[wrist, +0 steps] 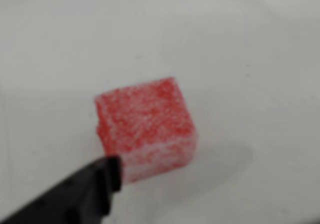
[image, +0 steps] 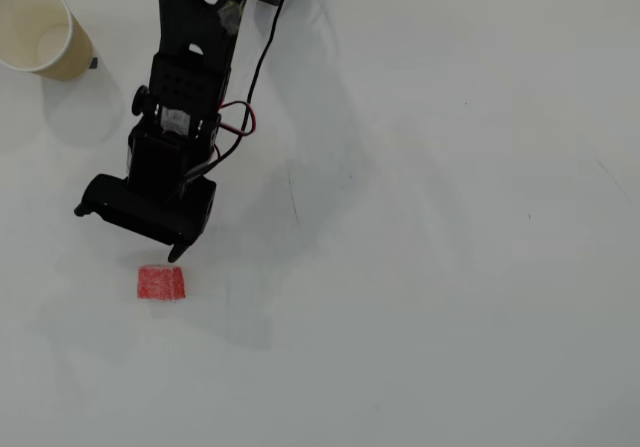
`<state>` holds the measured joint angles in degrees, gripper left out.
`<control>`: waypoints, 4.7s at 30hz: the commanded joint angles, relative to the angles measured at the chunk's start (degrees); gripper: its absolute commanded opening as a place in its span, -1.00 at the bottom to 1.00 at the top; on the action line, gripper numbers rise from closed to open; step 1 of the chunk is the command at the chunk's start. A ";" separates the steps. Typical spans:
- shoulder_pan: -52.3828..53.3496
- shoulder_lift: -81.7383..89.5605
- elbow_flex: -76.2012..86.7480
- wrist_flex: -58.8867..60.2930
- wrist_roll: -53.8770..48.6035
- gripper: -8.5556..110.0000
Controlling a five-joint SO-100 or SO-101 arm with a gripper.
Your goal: Pick up the cube and drop it in the cup.
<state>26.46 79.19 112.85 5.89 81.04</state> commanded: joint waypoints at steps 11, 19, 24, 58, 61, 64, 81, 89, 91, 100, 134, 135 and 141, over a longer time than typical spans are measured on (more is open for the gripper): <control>-1.14 -2.46 -10.63 -6.15 0.26 0.01; -2.99 -3.08 -11.95 -7.38 0.09 0.01; -4.22 -2.99 -12.13 -7.56 0.09 0.01; -0.97 -18.28 -21.62 -13.45 0.00 0.01; -0.70 -18.90 -22.06 -13.45 0.00 0.01; -0.62 -19.34 -22.68 -13.45 0.00 0.01; -0.26 -22.76 -26.81 -13.27 0.00 0.01; -0.09 -26.54 -31.03 -13.45 -0.09 0.01; 0.09 -27.33 -31.73 -13.45 -0.09 0.01; 0.26 -29.62 -34.45 -13.18 -0.09 0.00; -0.44 -27.77 -34.80 -8.44 0.44 -0.54; -0.44 -27.69 -34.80 -8.44 0.44 -0.60; -0.35 -27.42 -34.80 -7.65 0.53 -0.84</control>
<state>26.19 47.02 86.13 -2.29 81.04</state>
